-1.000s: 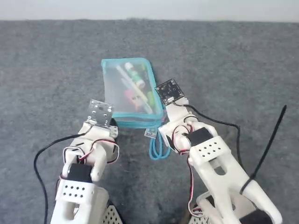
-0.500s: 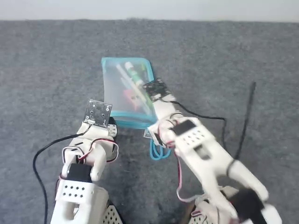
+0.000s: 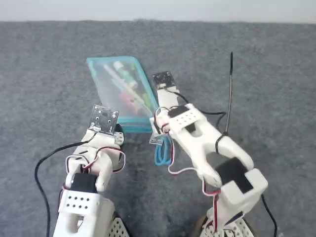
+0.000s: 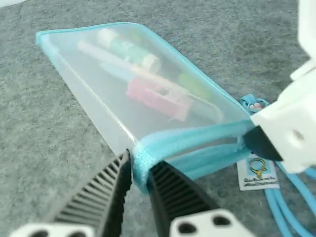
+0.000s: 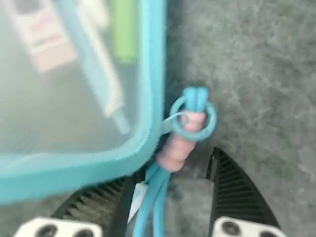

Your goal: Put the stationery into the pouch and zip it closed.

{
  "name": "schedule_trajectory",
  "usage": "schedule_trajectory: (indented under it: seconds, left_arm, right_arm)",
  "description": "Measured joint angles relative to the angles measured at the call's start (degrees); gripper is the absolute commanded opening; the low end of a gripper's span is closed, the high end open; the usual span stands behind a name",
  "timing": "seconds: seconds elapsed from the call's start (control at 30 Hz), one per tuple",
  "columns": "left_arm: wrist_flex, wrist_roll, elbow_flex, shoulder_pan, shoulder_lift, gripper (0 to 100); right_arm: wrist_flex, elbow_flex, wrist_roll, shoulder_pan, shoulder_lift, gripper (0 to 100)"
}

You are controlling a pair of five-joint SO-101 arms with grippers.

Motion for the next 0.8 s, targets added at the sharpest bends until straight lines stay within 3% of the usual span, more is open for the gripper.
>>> schedule_trajectory:
  seconds: [0.13,0.3,0.47,0.67,0.8]
  left_arm:
    - [0.00,0.00,0.00,0.00,0.00,1]
    - [0.00,0.00,0.00,0.00,0.00,1]
    - [0.00,0.35,0.00,-0.09,0.00,1]
    - [0.00,0.44,0.00,-0.09,0.00,1]
    - [0.00,0.44,0.00,0.00,0.00,1]
  right_arm:
    - [0.00,-0.79,0.00,1.41,0.79,18.7]
    - [0.00,-0.88,0.00,1.93,0.79,0.4]
    - [6.07,-2.37,0.18,5.63,0.79,0.5]
    - [16.00,-2.64,7.47,12.40,-4.84,0.6]
    - [17.23,1.76,11.52,12.40,-15.21,0.6]
